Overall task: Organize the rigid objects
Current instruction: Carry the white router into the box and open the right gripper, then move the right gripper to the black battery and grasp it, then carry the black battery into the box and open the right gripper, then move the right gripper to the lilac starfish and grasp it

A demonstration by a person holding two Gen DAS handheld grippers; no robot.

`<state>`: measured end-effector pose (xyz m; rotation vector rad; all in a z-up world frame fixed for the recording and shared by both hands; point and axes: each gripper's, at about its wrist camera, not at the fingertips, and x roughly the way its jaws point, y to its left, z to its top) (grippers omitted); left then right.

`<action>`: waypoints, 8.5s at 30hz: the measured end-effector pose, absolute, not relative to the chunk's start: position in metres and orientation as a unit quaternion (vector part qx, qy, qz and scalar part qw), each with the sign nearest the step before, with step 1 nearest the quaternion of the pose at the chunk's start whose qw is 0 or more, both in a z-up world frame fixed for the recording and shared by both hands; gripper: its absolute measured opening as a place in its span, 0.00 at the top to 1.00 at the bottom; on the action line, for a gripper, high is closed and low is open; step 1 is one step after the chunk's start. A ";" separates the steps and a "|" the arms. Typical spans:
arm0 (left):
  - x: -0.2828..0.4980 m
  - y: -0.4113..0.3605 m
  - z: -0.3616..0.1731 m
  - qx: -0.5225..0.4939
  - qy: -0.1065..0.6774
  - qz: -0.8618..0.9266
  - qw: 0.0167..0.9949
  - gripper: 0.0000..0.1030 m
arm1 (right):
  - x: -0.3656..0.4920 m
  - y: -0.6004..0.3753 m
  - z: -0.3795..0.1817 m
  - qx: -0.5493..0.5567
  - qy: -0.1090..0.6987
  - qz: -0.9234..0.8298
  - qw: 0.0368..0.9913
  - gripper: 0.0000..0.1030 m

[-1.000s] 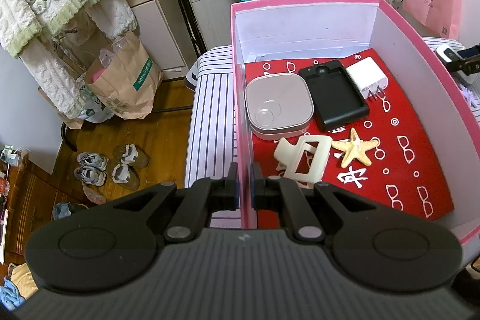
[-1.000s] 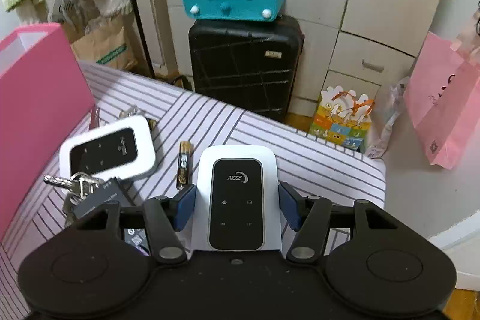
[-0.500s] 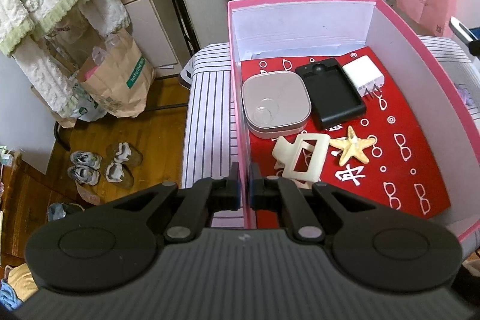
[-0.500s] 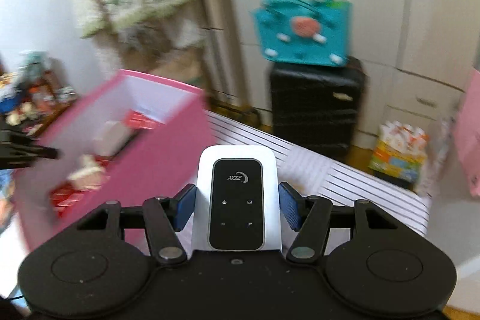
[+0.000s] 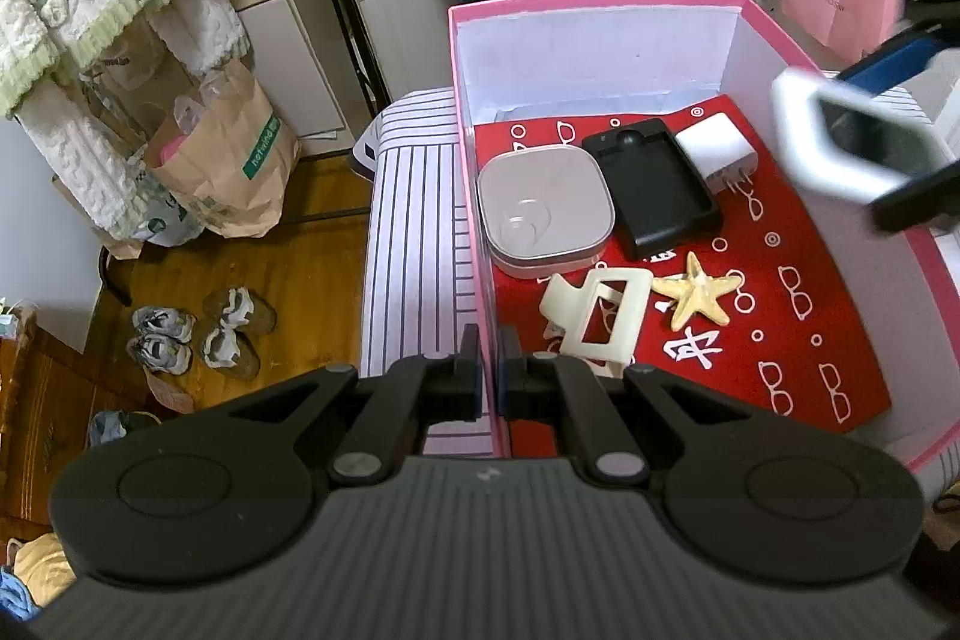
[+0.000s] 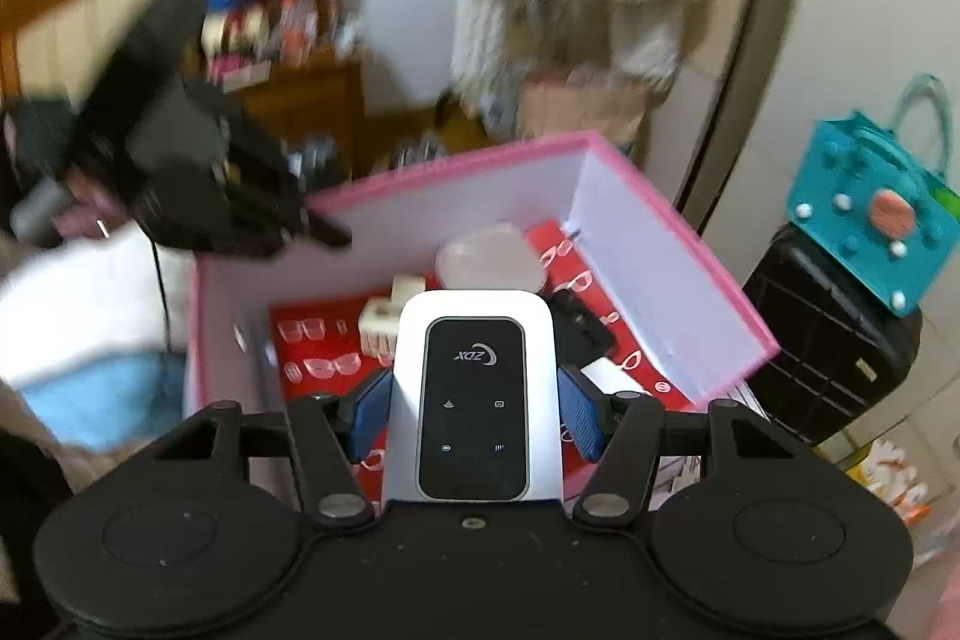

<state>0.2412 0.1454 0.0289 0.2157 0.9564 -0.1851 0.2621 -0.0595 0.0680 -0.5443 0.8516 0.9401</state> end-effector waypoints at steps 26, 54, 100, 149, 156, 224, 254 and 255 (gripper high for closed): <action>0.242 0.149 0.030 0.092 0.450 -0.099 0.883 0.96 | 0.273 -0.003 -0.004 -0.339 0.520 0.488 0.613 0.37; 0.236 0.143 0.030 0.117 0.443 -0.091 0.884 0.96 | 0.201 -0.163 0.098 -0.140 0.346 0.315 0.873 0.27; 0.216 0.144 0.037 0.085 0.435 -0.055 0.895 0.96 | 0.228 -0.238 -0.047 -0.180 0.332 0.257 0.889 0.32; 0.219 0.150 0.034 0.081 0.460 -0.075 0.881 0.95 | 0.299 -0.215 -0.036 -0.137 0.519 0.234 0.811 0.47; 0.219 0.150 0.034 0.085 0.462 -0.079 0.879 0.96 | 0.296 -0.222 -0.029 -0.087 0.517 0.236 0.818 0.47; 0.209 0.170 0.047 0.067 0.437 -0.140 0.886 0.94 | 0.275 0.006 0.012 -0.066 0.533 0.475 0.697 0.45; 0.219 0.157 0.036 0.058 0.453 -0.087 0.886 0.96 | 0.213 -0.258 -0.024 -0.060 0.409 0.196 0.889 0.43; 0.219 0.157 0.036 0.058 0.453 -0.085 0.885 0.96 | 0.213 -0.262 -0.030 -0.063 0.411 0.187 0.890 0.43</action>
